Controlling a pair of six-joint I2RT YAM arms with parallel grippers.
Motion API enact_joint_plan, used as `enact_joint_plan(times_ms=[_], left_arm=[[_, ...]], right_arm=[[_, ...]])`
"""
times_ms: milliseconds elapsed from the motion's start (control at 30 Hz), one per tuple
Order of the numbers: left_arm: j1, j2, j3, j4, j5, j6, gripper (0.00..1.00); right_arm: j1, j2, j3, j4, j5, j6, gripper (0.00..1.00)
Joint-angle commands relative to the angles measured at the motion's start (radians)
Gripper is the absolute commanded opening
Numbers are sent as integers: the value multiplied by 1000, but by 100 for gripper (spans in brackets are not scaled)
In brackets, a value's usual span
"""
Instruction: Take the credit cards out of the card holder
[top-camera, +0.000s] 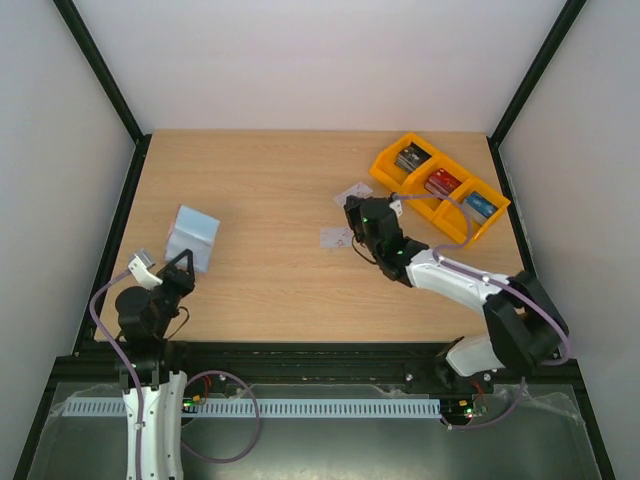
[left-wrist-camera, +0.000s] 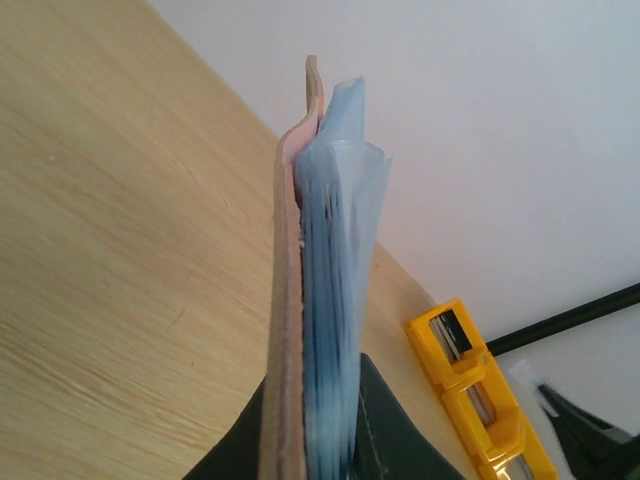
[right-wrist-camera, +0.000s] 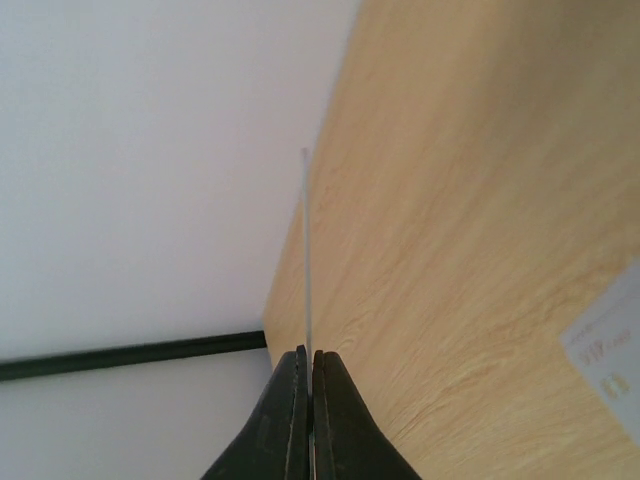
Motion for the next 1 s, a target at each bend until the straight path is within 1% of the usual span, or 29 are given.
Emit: enact_joint_plan(times_ms=[0,100,233,400,567,667,967], left_arm=[[9,-39,-22,18,30,-89,2],[8,-39,-20,20,32,-89,2],[8,-39,-18,4,32,-85,2],[-4,-41,-20,-26,15,-62,2],[-6,-41,-24,-35,11,-61,2],[-7,-41,-27,-37,11,-60,2],[-16,-41,-35,-35,14,-61,2]], right_arm=[[47,89,-17,42,109,349,2],[72,146,-27,65,141,496,2],[94,211,21,-9,201,574,2],[106,265,27,-51,207,692,2],[114,314,44,-58,215,745,2],[115,347,49,-29,229,761,2],[141,462,121,-9,213,802,2]])
